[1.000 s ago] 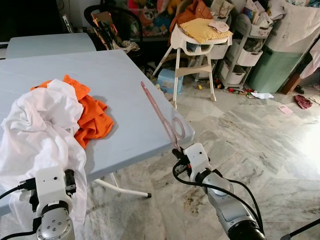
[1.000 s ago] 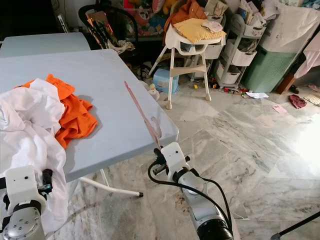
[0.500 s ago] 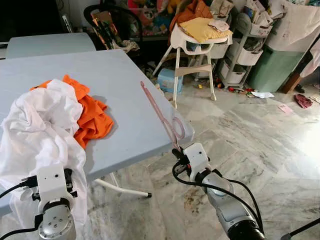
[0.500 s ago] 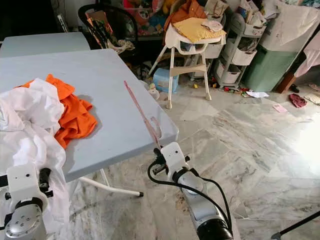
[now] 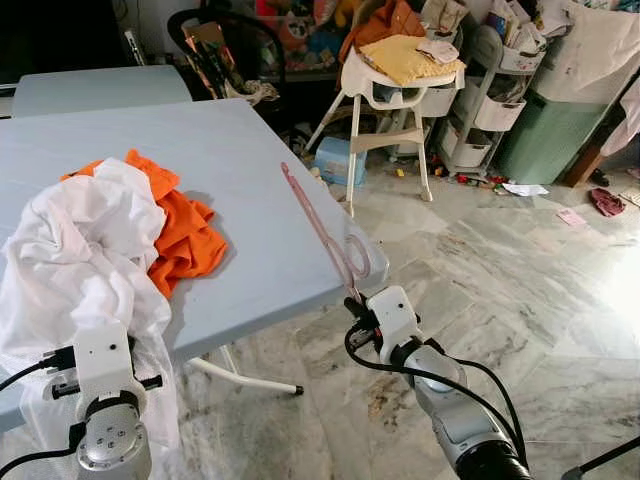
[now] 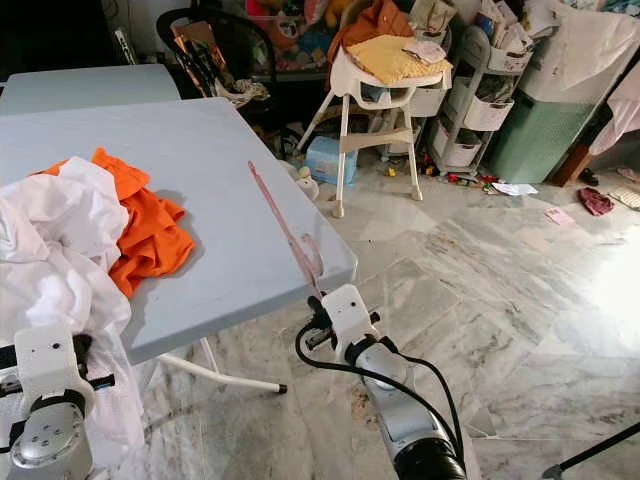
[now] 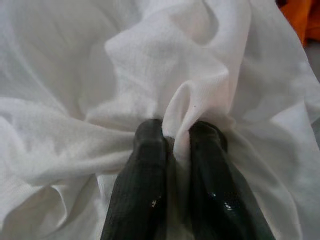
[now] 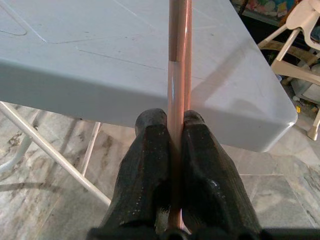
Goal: Hang hanger
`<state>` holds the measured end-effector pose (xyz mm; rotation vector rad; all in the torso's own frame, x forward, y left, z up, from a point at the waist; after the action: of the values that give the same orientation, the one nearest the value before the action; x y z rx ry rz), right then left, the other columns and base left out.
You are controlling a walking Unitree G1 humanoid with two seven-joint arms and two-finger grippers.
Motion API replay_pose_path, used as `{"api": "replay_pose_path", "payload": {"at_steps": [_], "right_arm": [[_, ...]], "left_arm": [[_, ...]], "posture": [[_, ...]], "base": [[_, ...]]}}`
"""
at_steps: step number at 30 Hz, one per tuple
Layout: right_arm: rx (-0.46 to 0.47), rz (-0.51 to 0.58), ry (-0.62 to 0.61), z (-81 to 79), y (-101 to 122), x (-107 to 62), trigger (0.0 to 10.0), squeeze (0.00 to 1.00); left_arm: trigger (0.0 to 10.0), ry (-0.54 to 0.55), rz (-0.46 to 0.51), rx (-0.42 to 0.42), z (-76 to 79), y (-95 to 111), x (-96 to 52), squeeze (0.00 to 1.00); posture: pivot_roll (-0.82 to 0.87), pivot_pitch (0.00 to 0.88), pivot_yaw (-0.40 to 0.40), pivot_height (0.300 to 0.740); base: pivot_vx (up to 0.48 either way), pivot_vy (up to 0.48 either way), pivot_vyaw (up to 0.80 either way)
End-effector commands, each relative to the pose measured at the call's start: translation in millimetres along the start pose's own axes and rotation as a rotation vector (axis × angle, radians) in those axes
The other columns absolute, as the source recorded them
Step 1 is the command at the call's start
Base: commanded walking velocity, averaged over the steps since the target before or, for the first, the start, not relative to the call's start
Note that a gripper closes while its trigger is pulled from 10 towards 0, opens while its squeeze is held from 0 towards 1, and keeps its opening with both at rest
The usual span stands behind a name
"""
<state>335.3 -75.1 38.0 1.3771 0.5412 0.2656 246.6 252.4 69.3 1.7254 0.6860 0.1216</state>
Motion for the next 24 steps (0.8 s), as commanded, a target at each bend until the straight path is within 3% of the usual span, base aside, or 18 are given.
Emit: {"api": "replay_pose_path", "payload": {"at_steps": [1,10,13,15,16,17,18,19,22,23,24], "right_arm": [[0.009,-0.085,0.009,-1.1,-20,-5.1,10.0,0.00],[0.010,-0.087,0.013,-1.1,-20,-5.2,10.0,0.00],[0.007,-0.088,0.020,-2.5,-20,-4.4,10.0,0.00],[0.006,-0.088,0.020,-2.5,-20,-4.1,10.0,0.00],[0.004,-0.086,0.023,-2.5,-19,-3.8,10.0,0.00],[0.004,-0.086,0.023,-2.5,-19,-3.8,10.0,0.00],[0.001,-0.084,0.025,-2.3,-19,-3.5,10.0,0.00],[0.001,-0.084,0.025,-2.3,-19,-3.5,10.0,0.00],[-0.008,-0.078,0.027,-0.1,-16,-2.5,10.0,0.00],[-0.008,-0.078,0.027,-0.1,-16,-2.5,10.0,0.00],[-0.011,-0.076,0.026,1.0,-15,-2.1,10.0,0.00]], "left_arm": [[0.0,0.036,-0.007,0.011,-6.8,-1,3.3,0.00],[0.0,0.060,-0.012,0.034,-10.9,-3,6.7,0.00],[0.0,0.167,0.076,0.041,-25.9,23,24.5,0.00],[0.0,0.195,0.103,0.044,-29.9,31,28.2,0.00],[0.0,0.244,0.169,0.041,-36.1,49,31.9,0.00],[0.0,0.244,0.169,0.041,-36.1,49,31.9,0.00],[0.0,0.282,0.233,0.039,-40.0,67,34.2,0.00],[0.0,0.282,0.233,0.039,-40.0,67,34.2,0.00],[0.0,0.315,0.384,0.004,-36.2,119,42.6,0.00],[0.0,0.315,0.384,0.004,-36.2,119,42.6,0.00],[0.0,0.320,0.416,-0.011,-33.7,133,46.3,0.00]], "posture": [[0.11,0.000,-0.084,0.740],[0.11,0.000,-0.089,0.740],[0.10,0.000,-0.098,0.740],[0.10,0.000,-0.099,0.740],[0.10,0.000,-0.103,0.740],[0.10,0.000,-0.103,0.740],[0.09,0.000,-0.108,0.740],[0.09,0.000,-0.108,0.740],[0.09,0.000,-0.113,0.740],[0.09,0.000,-0.113,0.740],[0.08,0.000,-0.115,0.740]], "base": [[0.000,0.000,0.00],[0.000,0.000,0.00],[0.000,0.000,0.00],[0.000,0.000,0.00],[0.000,0.000,0.00],[0.000,0.000,0.00],[0.000,0.000,0.00],[0.000,0.000,0.00],[0.000,0.000,0.00],[0.000,0.000,0.00],[0.000,0.000,0.00]]}}
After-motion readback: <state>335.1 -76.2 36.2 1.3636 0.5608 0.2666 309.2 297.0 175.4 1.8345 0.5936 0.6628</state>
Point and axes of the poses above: a point about 5 cm out from each wrist's last joint towards the gripper, its own x axis pointing out of the wrist towards the gripper, its own y axis along the axis of the wrist's last joint, z = x × y, the point moved 5 cm from there along x, pointing out of the wrist towards the gripper, and after that the axes turned 3 degrees about x, right-handed, at the moved point
